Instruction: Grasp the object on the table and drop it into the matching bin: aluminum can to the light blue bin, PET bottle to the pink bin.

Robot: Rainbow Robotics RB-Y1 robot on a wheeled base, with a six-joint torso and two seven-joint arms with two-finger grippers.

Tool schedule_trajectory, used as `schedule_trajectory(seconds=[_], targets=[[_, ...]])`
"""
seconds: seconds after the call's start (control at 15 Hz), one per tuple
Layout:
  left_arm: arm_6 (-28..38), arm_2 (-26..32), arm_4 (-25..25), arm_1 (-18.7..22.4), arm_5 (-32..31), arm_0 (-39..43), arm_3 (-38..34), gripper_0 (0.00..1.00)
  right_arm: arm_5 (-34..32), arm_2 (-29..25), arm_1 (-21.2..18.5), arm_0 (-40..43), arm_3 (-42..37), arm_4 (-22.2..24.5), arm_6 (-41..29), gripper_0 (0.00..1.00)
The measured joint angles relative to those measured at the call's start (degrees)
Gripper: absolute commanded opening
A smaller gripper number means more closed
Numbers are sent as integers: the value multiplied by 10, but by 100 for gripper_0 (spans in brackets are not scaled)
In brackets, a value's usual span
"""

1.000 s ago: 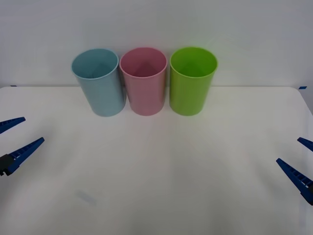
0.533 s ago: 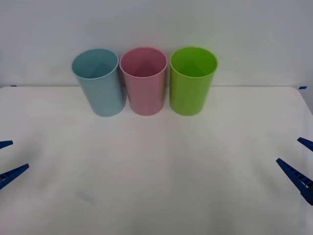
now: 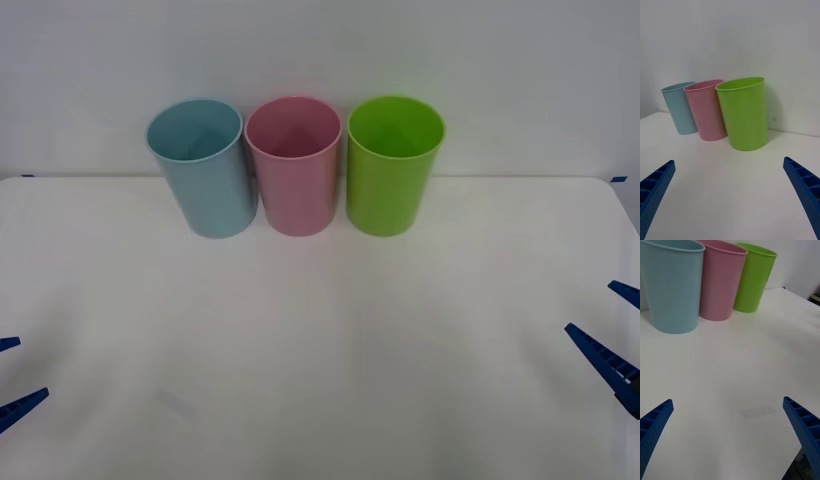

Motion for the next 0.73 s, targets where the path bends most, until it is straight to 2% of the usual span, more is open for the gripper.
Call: schedule_trajectory(seconds=[0.73], targets=[[-13,-15,36,0,0,18,1,100,0,0,0,0,0,0,0,100]])
